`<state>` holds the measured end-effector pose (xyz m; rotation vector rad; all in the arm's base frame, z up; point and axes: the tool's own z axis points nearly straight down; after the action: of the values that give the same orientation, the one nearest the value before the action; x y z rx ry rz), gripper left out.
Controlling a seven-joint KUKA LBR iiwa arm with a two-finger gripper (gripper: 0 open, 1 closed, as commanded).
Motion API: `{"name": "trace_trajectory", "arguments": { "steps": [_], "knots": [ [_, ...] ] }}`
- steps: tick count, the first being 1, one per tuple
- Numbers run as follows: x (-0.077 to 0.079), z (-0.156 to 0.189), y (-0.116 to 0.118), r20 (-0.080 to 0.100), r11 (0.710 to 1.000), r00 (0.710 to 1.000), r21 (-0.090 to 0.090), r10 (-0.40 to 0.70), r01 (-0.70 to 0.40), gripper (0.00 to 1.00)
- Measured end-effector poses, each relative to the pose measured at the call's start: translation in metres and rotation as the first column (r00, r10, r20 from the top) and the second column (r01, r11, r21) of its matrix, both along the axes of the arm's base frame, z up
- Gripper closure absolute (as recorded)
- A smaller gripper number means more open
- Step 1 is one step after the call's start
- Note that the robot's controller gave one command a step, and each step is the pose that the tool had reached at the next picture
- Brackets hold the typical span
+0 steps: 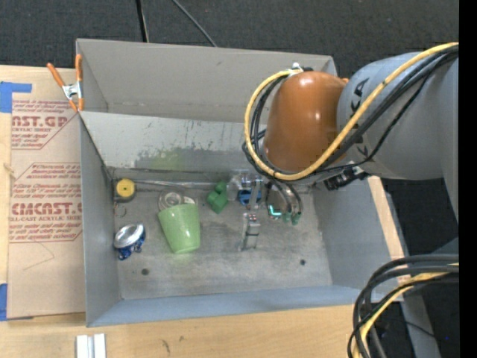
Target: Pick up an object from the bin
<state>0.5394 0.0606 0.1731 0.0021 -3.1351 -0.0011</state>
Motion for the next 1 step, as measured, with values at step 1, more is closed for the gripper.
{"name": "trace_trajectory", "arguments": {
  "steps": [1],
  "knots": [
    [-0.0071,-0.1065,0.1,0.003,1.0,1.0,0.002,0.006,-0.006,0.0]
  ]
}}
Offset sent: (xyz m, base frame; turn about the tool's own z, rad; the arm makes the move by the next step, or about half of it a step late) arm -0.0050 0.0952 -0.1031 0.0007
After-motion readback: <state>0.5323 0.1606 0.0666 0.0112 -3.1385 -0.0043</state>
